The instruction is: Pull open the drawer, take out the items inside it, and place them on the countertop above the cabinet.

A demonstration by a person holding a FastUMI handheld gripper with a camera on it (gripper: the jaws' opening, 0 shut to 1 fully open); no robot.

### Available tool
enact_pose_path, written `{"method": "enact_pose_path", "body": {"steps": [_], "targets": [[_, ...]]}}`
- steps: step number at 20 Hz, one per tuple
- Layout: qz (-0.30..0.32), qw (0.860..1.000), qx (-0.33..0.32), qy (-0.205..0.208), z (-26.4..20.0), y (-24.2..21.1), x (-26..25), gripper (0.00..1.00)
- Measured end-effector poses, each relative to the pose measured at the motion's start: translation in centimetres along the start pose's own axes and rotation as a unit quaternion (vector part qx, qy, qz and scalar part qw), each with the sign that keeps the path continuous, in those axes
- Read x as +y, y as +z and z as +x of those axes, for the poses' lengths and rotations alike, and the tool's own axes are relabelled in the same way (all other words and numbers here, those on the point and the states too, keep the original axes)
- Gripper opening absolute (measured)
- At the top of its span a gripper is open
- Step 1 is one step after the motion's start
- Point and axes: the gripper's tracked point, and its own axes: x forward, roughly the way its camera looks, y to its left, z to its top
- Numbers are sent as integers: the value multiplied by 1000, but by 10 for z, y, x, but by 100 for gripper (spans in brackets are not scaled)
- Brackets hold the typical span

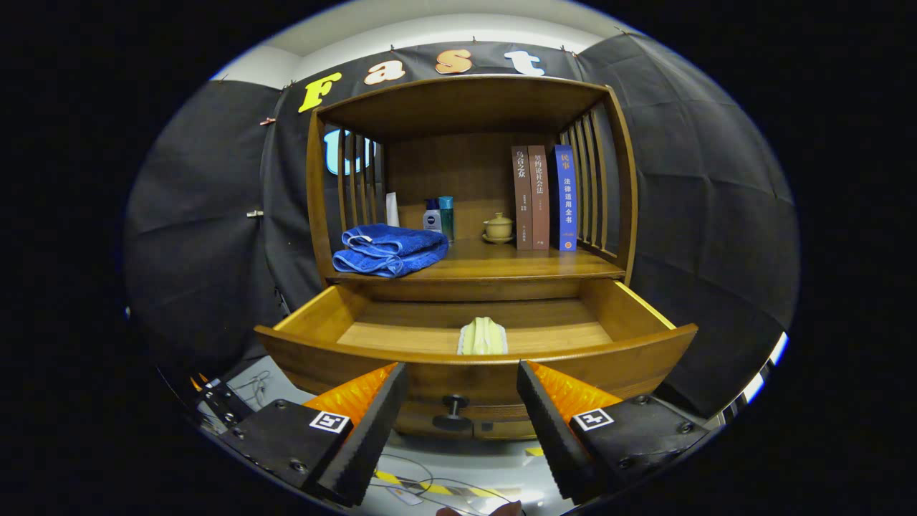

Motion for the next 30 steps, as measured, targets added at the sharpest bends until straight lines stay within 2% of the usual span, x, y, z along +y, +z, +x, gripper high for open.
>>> {"method": "enact_pose_path", "body": {"steps": [2,4,7,9,12,15,19,24,25,28,30], "targets": [[15,1000,21,0,12,19,-1,98],[2,999,46,-18,33,33,-11,98],[-31,994,103,-22,82,40,-16,99],[-42,987,151,-26,121,31,-27,98],[-43,975,216,-37,156,13,-35,99],[-26,961,273,-36,175,-14,-36,99],[-27,951,304,-49,194,-35,-40,99],[-29,934,350,-63,205,-65,-43,60],[-26,939,338,-66,210,-60,-43,50],[-28,939,338,-63,213,-61,-45,21],[-23,939,337,-63,211,-59,-46,20]]}}
